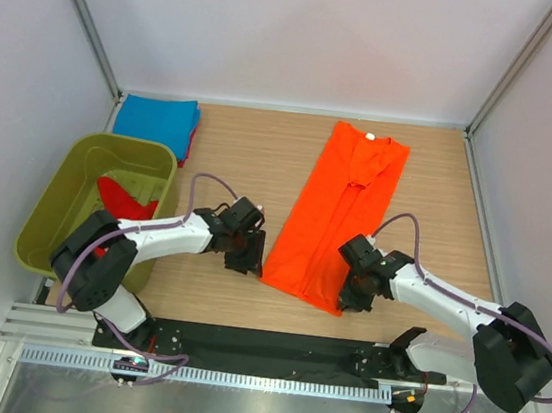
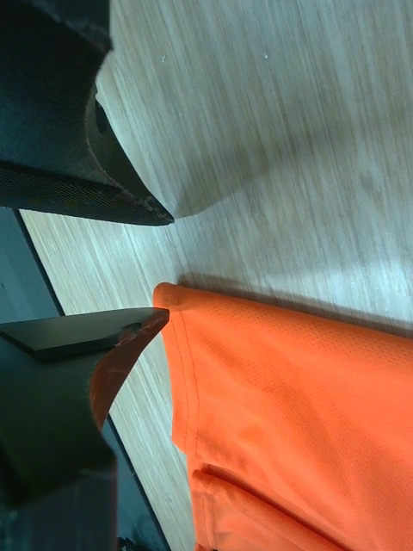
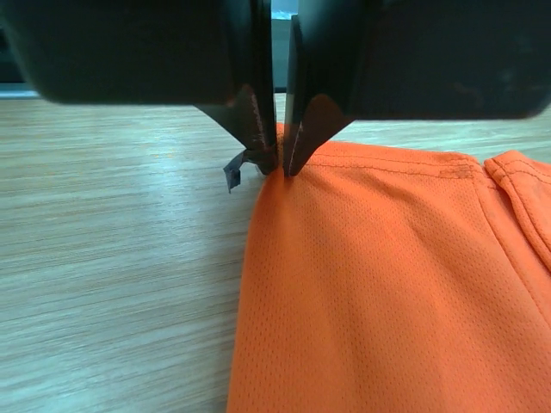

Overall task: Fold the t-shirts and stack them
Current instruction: Fold the tshirt

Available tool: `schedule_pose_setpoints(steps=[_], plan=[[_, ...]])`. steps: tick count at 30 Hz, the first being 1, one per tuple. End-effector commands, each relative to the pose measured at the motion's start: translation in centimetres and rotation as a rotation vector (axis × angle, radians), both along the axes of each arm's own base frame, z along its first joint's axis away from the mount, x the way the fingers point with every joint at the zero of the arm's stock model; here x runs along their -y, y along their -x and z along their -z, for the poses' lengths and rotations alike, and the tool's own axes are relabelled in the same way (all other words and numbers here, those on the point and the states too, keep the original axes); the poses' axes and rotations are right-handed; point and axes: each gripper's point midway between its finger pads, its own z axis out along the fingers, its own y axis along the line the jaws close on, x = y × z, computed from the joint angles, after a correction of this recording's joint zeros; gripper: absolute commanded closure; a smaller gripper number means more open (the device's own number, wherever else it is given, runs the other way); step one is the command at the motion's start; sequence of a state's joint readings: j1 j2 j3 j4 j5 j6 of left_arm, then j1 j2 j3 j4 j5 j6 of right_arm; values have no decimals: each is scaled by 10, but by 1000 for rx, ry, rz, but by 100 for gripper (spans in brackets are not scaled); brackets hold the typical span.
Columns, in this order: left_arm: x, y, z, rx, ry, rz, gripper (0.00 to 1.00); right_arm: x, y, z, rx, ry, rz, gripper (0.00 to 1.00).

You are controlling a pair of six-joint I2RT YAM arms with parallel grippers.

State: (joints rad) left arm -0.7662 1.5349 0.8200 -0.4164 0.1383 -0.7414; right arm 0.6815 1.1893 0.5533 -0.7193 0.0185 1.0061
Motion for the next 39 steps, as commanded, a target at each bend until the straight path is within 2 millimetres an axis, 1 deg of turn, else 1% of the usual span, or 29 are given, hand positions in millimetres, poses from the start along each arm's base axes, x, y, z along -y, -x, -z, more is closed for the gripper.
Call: schedule_pose_setpoints(steps=[1, 5, 10, 13, 16, 21, 24, 26, 30, 31, 32, 34, 35, 36, 39], plan=[[5, 8, -2, -9, 38, 47, 55, 16, 9, 3, -6, 63, 11, 88], [11, 16, 4, -50, 56, 72, 55, 24, 13, 0, 2, 80, 21, 99], [17, 27, 10, -82, 71, 98, 55, 32, 19, -1, 3, 96, 48, 99], [28, 33, 11, -117, 129, 113, 54, 36, 21, 0, 6, 101, 55, 99], [27, 32, 16, -121, 116, 103, 55, 36, 23, -1, 5, 98, 56, 99], [29, 33, 17, -124, 129, 111, 55, 35, 22, -5, 24, 79, 58, 99], [32, 35, 20, -145, 142, 111, 55, 36, 22, -7, 32, 71, 68, 99], [33, 40, 22, -172, 156, 116, 55, 35, 23, -8, 35, 63, 72, 99], [25, 43, 35, -197, 114, 68, 58, 35, 25, -6, 30, 51, 77, 98], [24, 43, 36, -199, 109, 57, 58, 34, 27, -5, 28, 44, 81, 96], [21, 44, 38, -197, 98, 50, 59, 34, 27, -6, 26, 41, 83, 91], [18, 45, 39, -195, 91, 45, 59, 35, 30, -6, 19, 42, 92, 85], [16, 46, 38, -191, 90, 45, 59, 36, 30, -7, 22, 38, 99, 80], [14, 45, 39, -183, 83, 40, 59, 38, 33, -7, 14, 48, 102, 78], [10, 47, 40, -180, 73, 42, 59, 38, 34, -8, 21, 38, 110, 71]])
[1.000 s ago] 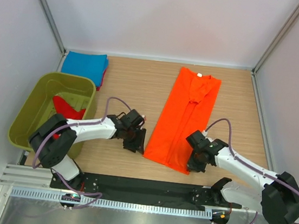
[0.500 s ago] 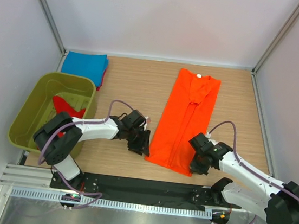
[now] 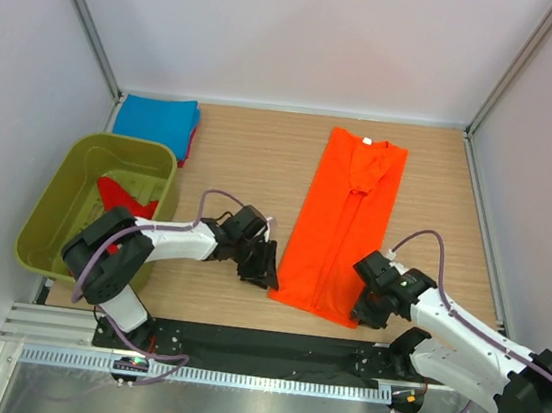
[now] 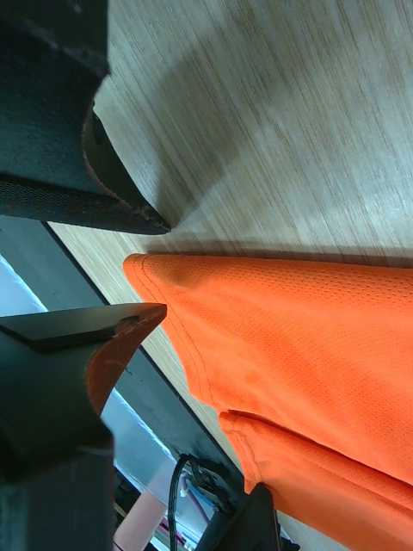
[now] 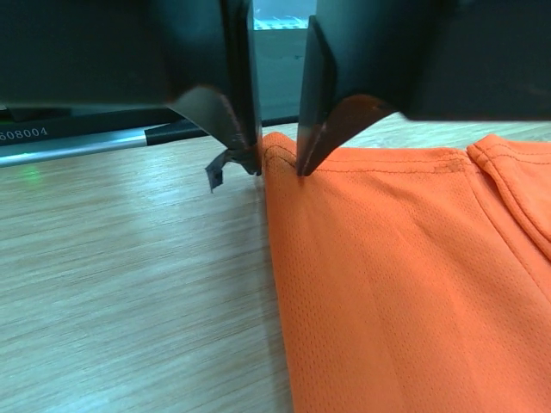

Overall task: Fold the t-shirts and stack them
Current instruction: Fold the tshirt

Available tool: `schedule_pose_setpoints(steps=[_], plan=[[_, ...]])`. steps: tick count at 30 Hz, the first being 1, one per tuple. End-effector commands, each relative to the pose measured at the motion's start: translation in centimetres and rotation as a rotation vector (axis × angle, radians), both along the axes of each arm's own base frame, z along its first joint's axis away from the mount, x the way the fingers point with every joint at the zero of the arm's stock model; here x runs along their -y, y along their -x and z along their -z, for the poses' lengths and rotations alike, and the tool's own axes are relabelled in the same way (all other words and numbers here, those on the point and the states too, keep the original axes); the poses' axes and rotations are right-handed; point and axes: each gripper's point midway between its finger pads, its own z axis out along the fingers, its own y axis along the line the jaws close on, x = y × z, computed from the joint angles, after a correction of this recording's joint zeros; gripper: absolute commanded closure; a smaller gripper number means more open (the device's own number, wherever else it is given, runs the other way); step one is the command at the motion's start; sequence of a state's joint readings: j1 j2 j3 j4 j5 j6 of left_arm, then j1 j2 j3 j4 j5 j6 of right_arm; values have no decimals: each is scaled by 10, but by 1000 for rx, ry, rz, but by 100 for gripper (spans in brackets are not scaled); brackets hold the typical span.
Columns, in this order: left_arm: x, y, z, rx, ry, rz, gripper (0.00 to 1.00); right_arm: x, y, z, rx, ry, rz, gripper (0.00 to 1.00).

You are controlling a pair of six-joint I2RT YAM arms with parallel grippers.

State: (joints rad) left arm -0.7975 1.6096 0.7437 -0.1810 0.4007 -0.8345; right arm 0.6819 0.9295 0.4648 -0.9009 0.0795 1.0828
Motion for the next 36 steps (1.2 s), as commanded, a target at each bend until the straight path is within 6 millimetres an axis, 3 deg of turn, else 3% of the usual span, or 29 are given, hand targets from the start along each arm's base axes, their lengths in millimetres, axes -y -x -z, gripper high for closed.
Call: schedule_pose_setpoints(steps=[1, 22, 33, 36], plan=[[-36, 16, 33, -26, -166, -15, 59, 3, 4, -1, -1, -1, 24, 68], [-36, 29, 32, -32, -152, 15, 63, -5, 14, 9, -21, -24, 27, 66], [-35, 32, 34, -41, -159, 5, 71, -8, 11, 8, -7, -34, 27, 80], [-34, 32, 37, -45, -165, 10, 80, -8, 11, 7, -4, -34, 32, 83]])
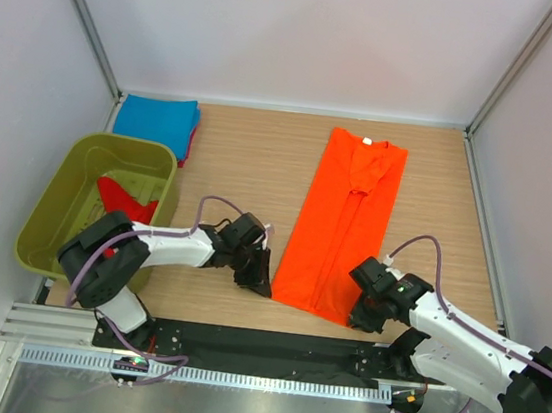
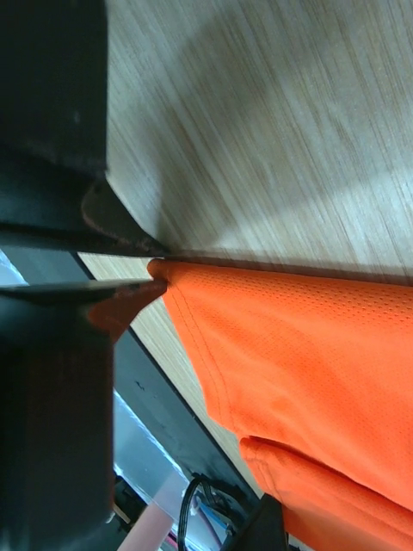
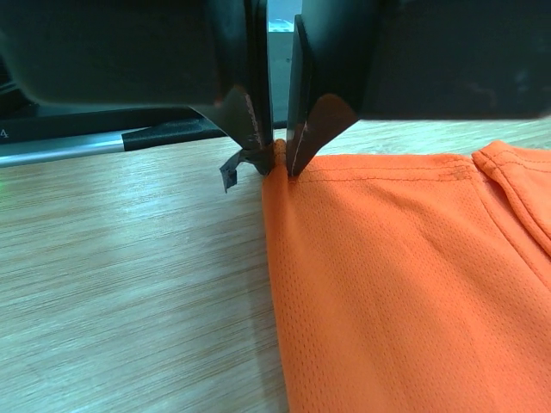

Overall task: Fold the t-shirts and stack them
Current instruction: Fold the tshirt

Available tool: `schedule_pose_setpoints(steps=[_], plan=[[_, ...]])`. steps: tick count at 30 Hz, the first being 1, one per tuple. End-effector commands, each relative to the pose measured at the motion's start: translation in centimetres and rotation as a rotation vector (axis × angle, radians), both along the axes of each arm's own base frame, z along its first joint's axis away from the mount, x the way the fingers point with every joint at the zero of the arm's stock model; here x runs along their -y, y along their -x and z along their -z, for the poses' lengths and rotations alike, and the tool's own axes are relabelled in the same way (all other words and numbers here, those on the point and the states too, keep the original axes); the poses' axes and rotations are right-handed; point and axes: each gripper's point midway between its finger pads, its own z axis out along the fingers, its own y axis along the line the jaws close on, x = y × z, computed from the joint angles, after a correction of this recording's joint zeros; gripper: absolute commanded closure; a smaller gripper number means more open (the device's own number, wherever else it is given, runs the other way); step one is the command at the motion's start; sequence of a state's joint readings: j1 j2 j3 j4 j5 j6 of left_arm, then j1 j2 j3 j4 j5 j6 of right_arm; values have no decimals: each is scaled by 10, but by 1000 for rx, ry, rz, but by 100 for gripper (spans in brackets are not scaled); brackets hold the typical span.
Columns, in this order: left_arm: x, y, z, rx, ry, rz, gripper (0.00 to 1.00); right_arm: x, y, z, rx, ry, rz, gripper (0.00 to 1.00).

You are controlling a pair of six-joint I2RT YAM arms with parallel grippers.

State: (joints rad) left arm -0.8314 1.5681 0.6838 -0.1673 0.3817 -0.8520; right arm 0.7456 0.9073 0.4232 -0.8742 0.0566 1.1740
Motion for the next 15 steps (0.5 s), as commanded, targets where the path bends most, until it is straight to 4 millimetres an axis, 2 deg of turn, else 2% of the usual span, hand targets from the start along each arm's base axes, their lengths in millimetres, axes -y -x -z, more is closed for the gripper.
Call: schedule_pose_setpoints(steps=[1, 3, 7, 9, 15], plan=[[-26, 14, 31, -45, -149, 2, 85, 3, -1, 0, 13, 10, 13, 84], [-25, 13, 32, -47, -149, 3, 87, 3, 0, 0, 16, 10, 18, 86], [-22, 12, 33, -50, -149, 4, 100, 4, -2, -2, 29, 7, 21, 92], [-22, 13, 32, -52, -146, 6, 100, 3, -3, -4, 33, 6, 20, 99], [-15, 4, 18, -31, -133, -16, 100, 1, -12, -13, 52, 31, -1, 99]])
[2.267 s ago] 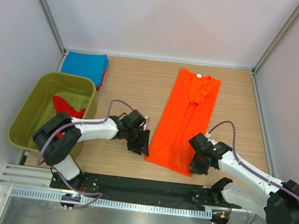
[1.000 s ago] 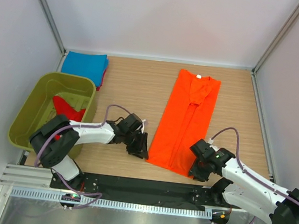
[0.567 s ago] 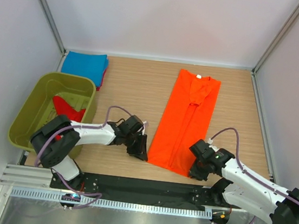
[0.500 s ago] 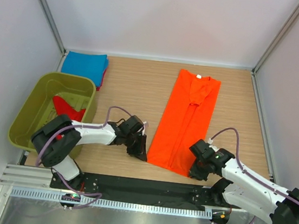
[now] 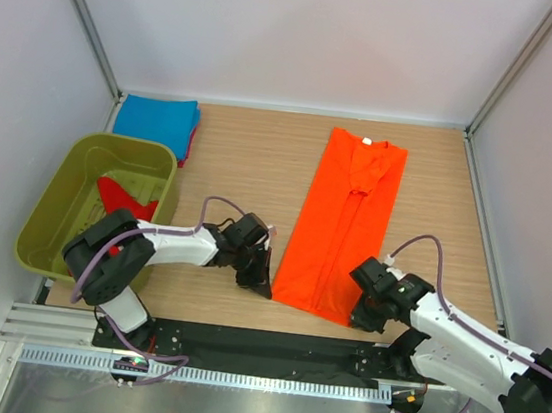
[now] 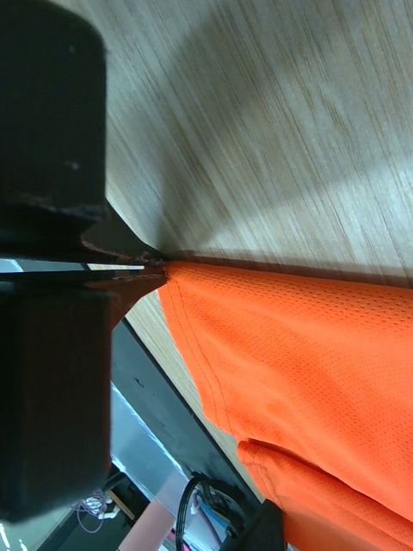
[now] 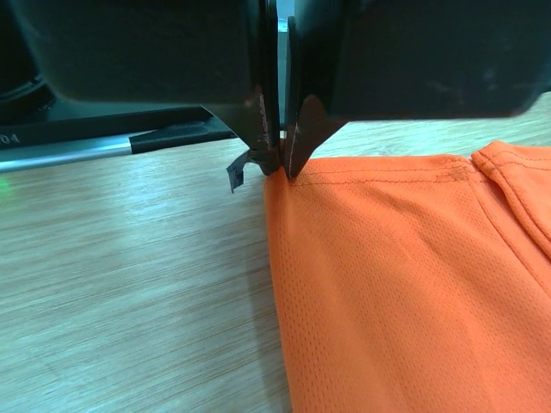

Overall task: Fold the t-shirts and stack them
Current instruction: Fold the tshirt

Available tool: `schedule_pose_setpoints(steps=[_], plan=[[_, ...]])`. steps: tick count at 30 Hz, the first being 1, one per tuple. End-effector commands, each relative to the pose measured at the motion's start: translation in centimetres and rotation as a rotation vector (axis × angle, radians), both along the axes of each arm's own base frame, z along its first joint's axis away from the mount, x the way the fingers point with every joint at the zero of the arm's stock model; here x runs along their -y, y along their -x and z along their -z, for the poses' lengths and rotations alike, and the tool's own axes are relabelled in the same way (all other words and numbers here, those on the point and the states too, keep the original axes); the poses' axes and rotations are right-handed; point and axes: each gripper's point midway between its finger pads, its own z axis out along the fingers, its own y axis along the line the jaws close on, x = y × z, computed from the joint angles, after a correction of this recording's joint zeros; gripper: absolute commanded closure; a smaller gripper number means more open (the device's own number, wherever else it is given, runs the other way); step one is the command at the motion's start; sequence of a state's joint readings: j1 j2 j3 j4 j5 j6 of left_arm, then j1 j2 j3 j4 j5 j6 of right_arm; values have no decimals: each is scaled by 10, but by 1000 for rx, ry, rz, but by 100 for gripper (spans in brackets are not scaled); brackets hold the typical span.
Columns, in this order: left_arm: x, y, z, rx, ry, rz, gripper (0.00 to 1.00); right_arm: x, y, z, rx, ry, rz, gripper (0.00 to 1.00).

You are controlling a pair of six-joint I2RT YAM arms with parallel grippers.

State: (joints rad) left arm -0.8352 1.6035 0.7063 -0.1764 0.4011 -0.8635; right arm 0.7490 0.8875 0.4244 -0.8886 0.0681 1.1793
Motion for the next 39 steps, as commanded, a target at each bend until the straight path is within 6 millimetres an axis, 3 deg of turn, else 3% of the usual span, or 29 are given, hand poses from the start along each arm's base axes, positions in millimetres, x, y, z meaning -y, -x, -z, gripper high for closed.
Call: schedule_pose_setpoints(steps=[1, 12, 17, 21, 26, 30, 32, 33, 35, 37, 39], plan=[[-19, -1, 14, 11, -134, -25, 100, 0, -14, -14, 48, 35, -8, 99], [5, -41, -11, 46, -135, -39, 100, 1, -49, -38, 146, 143, -46, 99], [21, -68, -35, 53, -91, -56, 100, -7, -71, -51, 175, 175, -80, 99], [26, -90, -54, 85, -83, -76, 100, -2, -88, -58, 187, 218, -80, 99], [27, -113, -57, 82, -79, -102, 100, 15, -111, -68, 196, 200, -49, 99], [31, -138, -63, 70, -41, -129, 100, 29, -136, -78, 225, 189, -25, 99], [40, -153, -78, 83, 9, -129, 100, 29, -150, -87, 250, 185, -27, 99], [42, -162, -77, 75, 13, -142, 100, 29, -155, -87, 252, 186, -31, 99], [49, -184, -94, 94, 57, -158, 100, 35, -170, -88, 253, 205, -33, 99], [54, -197, -94, 87, 70, -169, 100, 39, -181, -85, 245, 217, -30, 99], [65, -215, -114, 109, 131, -166, 100, 46, -195, -90, 262, 214, -9, 99]])
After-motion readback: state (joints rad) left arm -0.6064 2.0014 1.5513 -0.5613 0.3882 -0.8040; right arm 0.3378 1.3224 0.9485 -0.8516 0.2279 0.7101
